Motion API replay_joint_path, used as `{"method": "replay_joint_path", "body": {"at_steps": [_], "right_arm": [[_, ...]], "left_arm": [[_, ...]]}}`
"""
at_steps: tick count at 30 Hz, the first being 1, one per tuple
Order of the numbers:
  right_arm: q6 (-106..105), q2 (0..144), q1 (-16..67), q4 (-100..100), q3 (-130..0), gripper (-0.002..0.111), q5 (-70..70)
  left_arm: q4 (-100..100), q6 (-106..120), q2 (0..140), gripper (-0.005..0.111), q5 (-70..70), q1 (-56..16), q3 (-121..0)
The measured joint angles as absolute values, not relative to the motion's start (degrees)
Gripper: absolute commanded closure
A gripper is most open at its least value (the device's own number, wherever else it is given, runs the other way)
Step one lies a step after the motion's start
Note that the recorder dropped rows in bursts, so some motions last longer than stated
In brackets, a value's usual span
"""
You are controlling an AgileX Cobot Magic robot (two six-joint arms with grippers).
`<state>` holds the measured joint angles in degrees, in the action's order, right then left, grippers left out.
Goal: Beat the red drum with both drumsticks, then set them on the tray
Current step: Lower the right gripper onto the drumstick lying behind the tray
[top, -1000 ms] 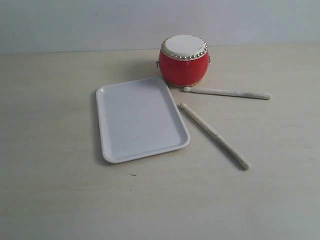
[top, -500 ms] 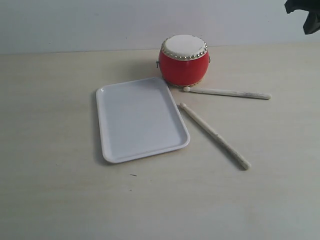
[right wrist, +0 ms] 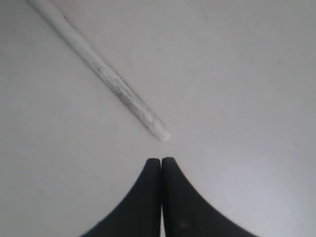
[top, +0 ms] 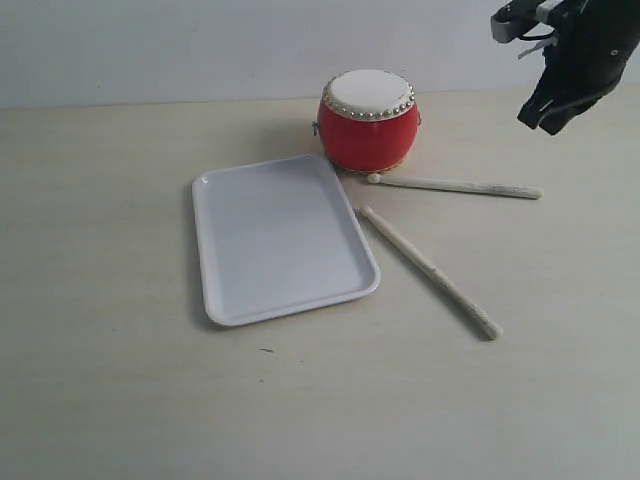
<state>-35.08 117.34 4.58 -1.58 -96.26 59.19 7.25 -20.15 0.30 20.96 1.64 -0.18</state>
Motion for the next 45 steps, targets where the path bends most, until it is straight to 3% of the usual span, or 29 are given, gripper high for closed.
{"method": "replay_joint_path", "body": {"at_steps": [9,22,45], "right_arm": [[-52.2,129.2,4.6,3.7,-111.2,0.107,69.5],[-65.8,132.8,4.6,3.6,-111.4,0.065,66.8],[-71.0,137.0,4.6,2.9,-111.4,0.065,66.1]], "left_arm": [[7.2,-20.1,0.3,0.107,21.0,1.6,-0.2],[7.2,-20.1,0.3,0.107,21.0,1.6,-0.2],[7.2,-20.1,0.3,0.107,21.0,1.6,-0.2]]}}
